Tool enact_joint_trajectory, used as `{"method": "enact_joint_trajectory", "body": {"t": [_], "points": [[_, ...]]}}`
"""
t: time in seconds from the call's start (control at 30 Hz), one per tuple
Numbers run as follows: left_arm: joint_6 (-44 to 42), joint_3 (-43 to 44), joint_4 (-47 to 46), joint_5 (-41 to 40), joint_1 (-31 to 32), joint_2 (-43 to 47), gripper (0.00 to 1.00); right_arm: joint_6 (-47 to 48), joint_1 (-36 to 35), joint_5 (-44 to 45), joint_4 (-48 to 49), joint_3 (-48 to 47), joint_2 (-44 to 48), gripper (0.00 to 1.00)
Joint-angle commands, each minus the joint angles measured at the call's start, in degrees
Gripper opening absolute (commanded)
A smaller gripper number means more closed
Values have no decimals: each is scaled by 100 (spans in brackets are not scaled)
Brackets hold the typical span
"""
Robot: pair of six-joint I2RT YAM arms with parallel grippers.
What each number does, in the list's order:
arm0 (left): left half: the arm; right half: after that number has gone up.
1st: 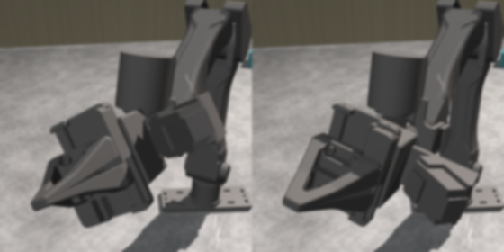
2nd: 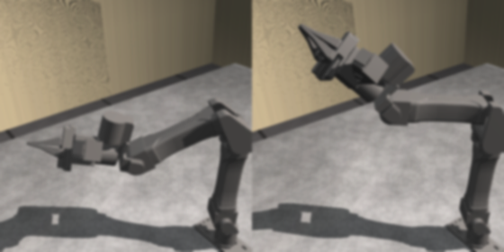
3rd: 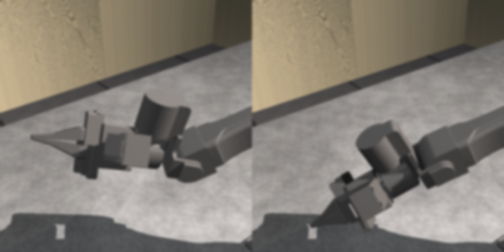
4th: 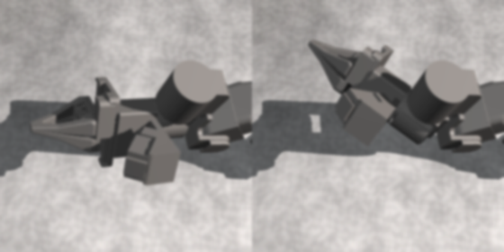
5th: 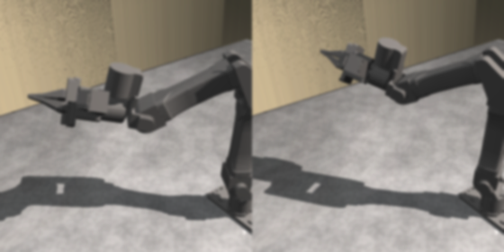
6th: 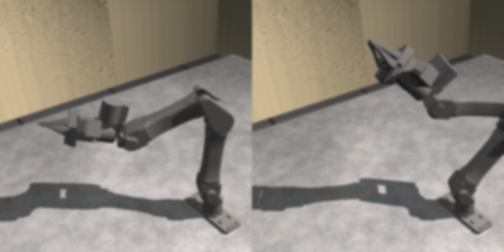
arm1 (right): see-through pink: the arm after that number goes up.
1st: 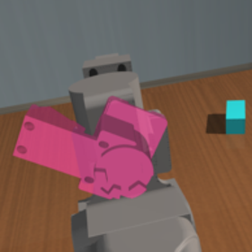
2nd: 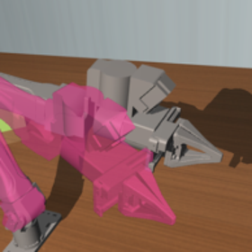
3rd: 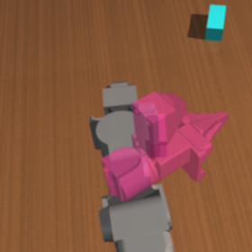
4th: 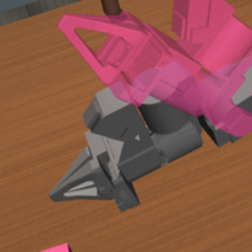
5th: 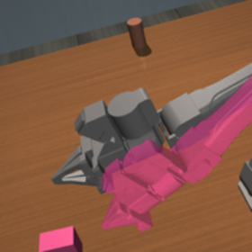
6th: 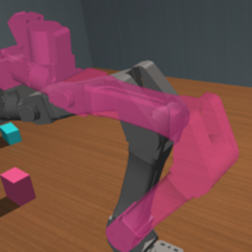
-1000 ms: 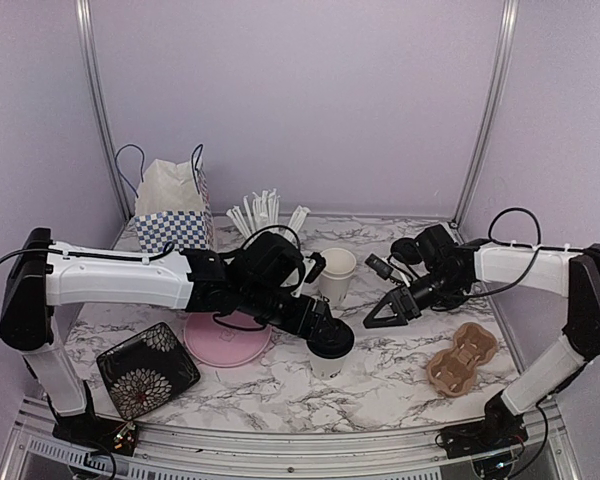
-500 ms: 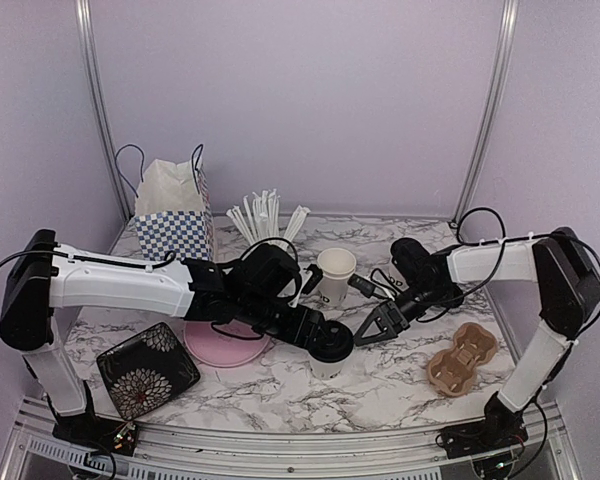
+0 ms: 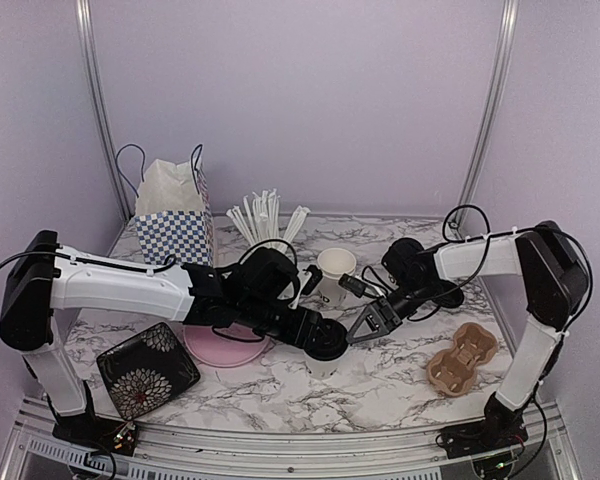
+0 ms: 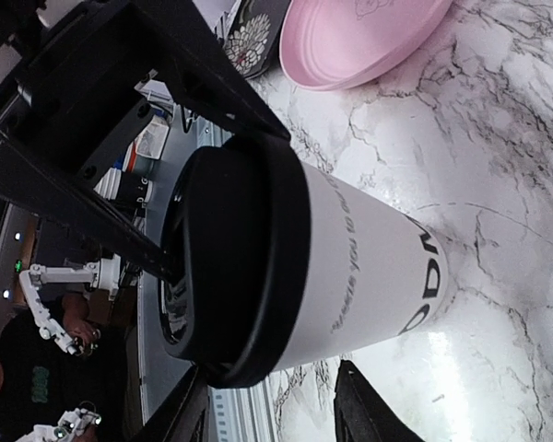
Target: Pack the takeout coffee
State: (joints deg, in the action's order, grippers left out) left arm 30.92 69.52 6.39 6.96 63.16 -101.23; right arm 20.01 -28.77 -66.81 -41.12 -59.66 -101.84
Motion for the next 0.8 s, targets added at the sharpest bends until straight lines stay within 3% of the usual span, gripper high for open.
{"method": "enact_joint_trajectory", "body": {"t": [0.0,0.23,0.37,0.6,0.77], "points": [[-21,-251,284,-107,-40,-195,60,-194,-56,544,89,-196,-321,41],[72,-303,295,-54,-111,-208,58,-388,-52,1056,159,-248,-377,34],[-157,-217,284,-210,-103,21,66,-46,-51,742,-178,-490,-281,34],[-526,53,231,-652,-93,821,81,607,-49,184,-876,-942,59,48],[31,-337,151,-1127,-120,1214,79,523,-49,365,-787,-903,258,52]]}}
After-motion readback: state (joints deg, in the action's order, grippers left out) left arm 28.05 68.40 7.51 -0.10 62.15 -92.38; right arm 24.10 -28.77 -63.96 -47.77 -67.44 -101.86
